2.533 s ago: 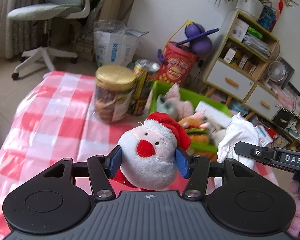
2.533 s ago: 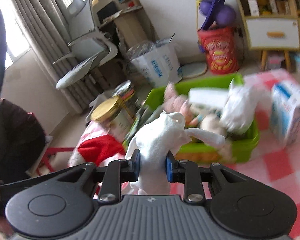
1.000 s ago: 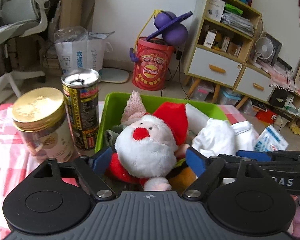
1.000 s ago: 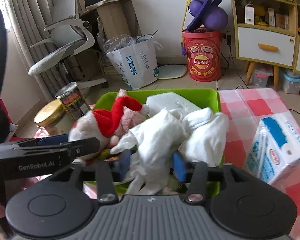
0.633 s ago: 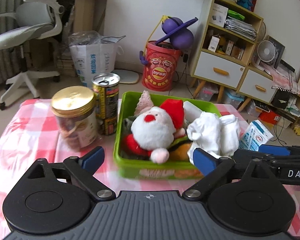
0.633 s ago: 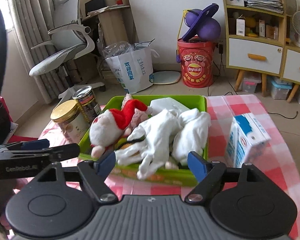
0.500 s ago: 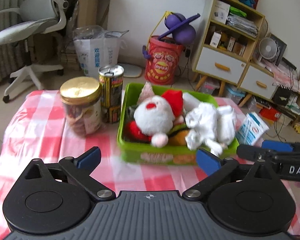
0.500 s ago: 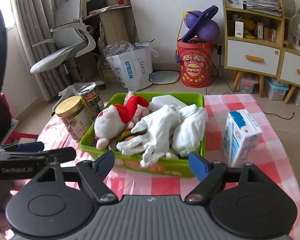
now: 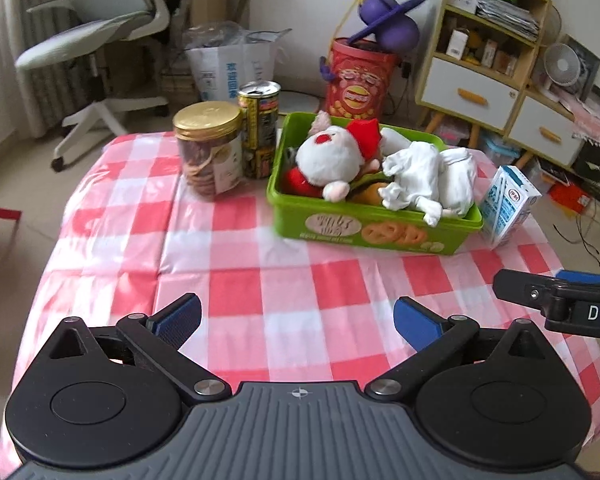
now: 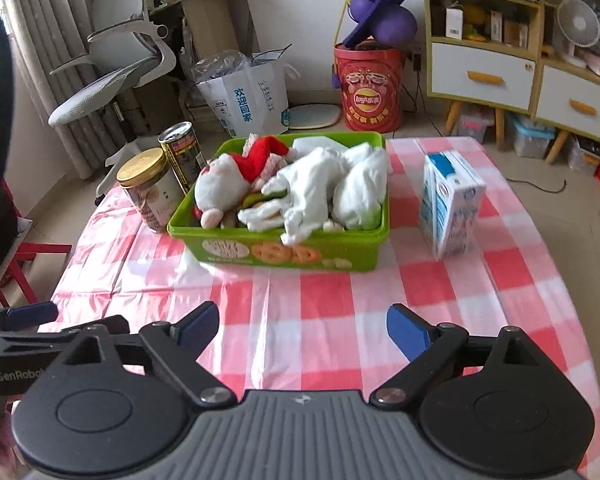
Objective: Organize soft objects
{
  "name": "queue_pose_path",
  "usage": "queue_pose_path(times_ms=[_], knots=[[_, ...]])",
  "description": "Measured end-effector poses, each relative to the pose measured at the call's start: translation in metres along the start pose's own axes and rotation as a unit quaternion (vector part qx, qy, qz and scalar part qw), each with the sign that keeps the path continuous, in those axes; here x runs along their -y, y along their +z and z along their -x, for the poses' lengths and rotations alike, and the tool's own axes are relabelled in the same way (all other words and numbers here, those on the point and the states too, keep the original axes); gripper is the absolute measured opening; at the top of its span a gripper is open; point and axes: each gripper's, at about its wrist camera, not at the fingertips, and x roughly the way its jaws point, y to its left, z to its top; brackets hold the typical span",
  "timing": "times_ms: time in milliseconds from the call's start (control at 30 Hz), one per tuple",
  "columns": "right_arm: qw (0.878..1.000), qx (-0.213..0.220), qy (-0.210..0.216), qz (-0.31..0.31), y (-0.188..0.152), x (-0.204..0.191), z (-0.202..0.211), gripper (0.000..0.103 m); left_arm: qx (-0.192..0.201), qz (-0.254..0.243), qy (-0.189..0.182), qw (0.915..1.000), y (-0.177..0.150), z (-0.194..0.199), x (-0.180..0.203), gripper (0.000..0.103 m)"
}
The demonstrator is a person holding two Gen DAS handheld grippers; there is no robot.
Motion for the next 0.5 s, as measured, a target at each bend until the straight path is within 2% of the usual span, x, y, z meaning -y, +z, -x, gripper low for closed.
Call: queue_pose_path(times_ms=[133,333,500], knots=[[0.999,-0.01,-0.036,0.007,-0.006,-0.001,0.003,0.076,-0.021,0.004,0.003,0.9998,-0.007,-0.001,0.003,0.098],[0.999,0.001,-0.031,0.012,-0.006,-0.004,0.014,0.083,-0.026,-0.001,0.018,0.9995,-0.011,0.001,0.007,0.098],[0.999,-0.011,-0.033,0.019,-0.007,-0.009,0.008,0.084,-0.022,-0.001,0.026,0.9994,-0.013,0.003,0.009,0.098]])
